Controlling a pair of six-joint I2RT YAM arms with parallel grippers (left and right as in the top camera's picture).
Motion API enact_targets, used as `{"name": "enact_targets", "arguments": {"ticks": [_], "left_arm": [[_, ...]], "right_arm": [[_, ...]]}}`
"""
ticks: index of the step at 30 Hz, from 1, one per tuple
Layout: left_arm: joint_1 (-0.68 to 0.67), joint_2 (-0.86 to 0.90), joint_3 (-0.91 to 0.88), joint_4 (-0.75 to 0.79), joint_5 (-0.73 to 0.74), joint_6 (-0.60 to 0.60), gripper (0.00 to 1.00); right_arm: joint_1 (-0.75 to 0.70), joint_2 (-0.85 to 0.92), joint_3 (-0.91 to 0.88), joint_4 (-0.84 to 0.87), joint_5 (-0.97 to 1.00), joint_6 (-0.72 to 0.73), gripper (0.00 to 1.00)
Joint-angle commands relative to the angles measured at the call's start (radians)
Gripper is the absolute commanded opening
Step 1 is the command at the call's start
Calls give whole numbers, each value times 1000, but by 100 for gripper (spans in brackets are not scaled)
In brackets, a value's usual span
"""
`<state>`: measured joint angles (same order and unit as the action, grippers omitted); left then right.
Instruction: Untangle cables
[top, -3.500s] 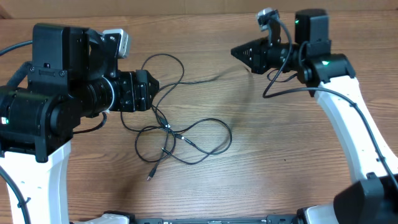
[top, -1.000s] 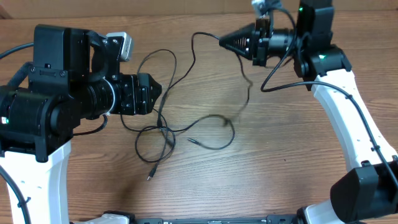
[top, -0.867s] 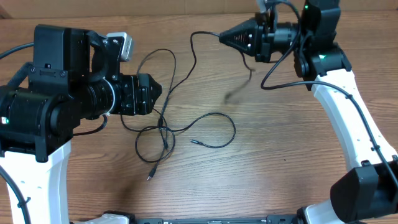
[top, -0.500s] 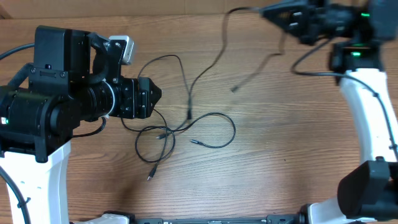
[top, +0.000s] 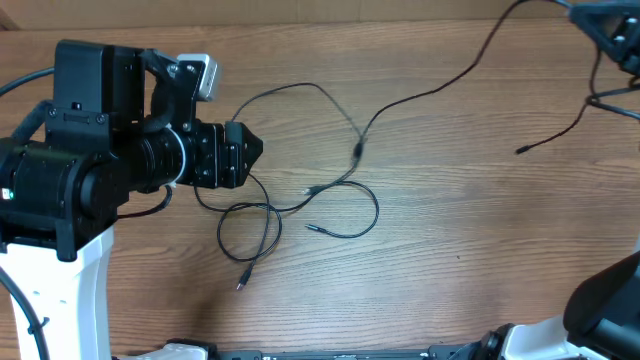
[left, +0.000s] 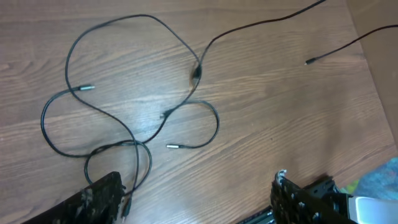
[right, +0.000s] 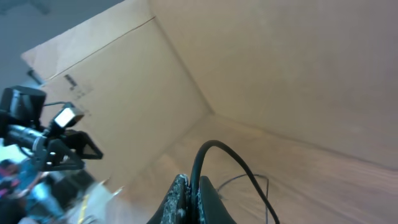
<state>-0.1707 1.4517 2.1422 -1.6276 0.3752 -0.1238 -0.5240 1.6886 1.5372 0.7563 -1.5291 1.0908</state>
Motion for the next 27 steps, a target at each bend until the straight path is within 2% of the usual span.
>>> {"name": "enact_targets", "arguments": {"ticks": [1, 4, 6, 11, 14, 19, 23, 27], "left_arm": [[-7, 1, 17, 22, 18, -9, 76], [-7, 2, 16, 45, 19, -16, 77], [-7, 2, 13, 58, 19, -23, 76], [-7, 21, 13, 63, 19, -42, 76], [-8, 47, 13, 56, 19, -42, 76], [-9, 113, 12, 39, 19, -42, 76], [-21, 184, 12, 19, 21, -42, 76], [-45, 252, 12, 19, 65, -39, 66]], "right_arm": [[-72, -20, 15, -14, 53, -82, 4], [-142, -14, 15, -112, 174, -172, 4], [-179, -13, 15, -270, 263, -294, 4], [-205, -13, 15, -771, 579, -719, 4], [-200, -11, 15, -948, 837, -903, 4], [-214, -3, 15, -986, 1124, -1002, 4], [-259, -1, 15, -974, 1268, -1072, 4], [-321, 9, 15, -961, 1334, -1133, 4]]}}
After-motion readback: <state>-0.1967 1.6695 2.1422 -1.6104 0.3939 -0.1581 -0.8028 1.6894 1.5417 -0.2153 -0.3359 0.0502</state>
